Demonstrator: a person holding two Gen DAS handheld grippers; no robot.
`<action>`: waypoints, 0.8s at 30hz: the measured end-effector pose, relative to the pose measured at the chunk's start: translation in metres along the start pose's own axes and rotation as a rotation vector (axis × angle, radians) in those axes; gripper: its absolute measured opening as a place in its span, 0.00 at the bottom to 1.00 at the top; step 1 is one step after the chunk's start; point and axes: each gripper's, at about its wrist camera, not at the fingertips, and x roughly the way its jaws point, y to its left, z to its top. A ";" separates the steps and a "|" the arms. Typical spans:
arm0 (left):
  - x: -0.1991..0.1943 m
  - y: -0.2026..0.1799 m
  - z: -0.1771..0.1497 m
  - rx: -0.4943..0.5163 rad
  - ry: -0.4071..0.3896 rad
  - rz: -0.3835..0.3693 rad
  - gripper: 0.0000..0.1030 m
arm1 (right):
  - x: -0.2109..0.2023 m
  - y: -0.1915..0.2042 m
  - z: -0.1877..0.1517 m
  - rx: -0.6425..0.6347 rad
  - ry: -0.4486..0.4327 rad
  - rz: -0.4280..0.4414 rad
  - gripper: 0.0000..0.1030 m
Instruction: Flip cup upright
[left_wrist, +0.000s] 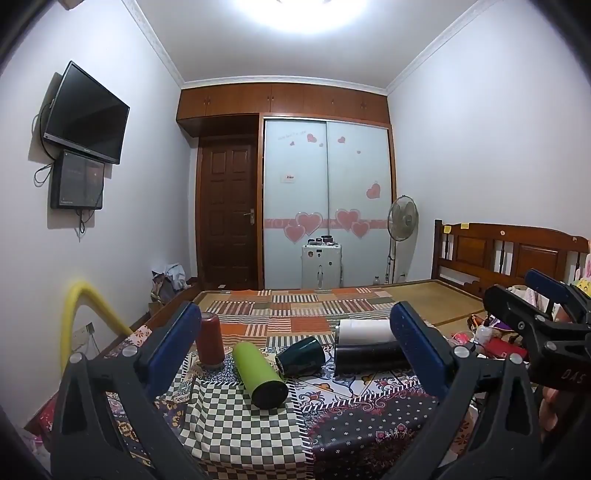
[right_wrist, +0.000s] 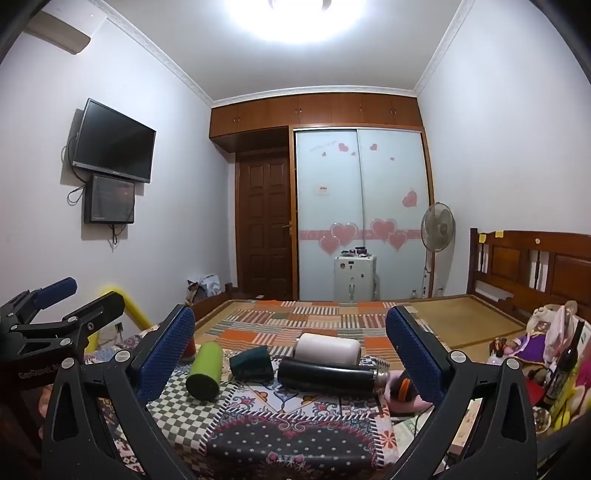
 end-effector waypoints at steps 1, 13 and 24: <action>0.000 -0.001 0.000 0.002 0.001 0.000 1.00 | 0.000 0.000 0.000 -0.001 0.000 -0.001 1.00; -0.001 -0.002 -0.001 0.007 -0.001 -0.003 1.00 | 0.000 -0.002 0.001 0.000 0.003 0.006 1.00; -0.003 -0.002 0.000 0.011 -0.002 0.000 1.00 | 0.000 -0.001 0.001 -0.002 0.003 0.003 1.00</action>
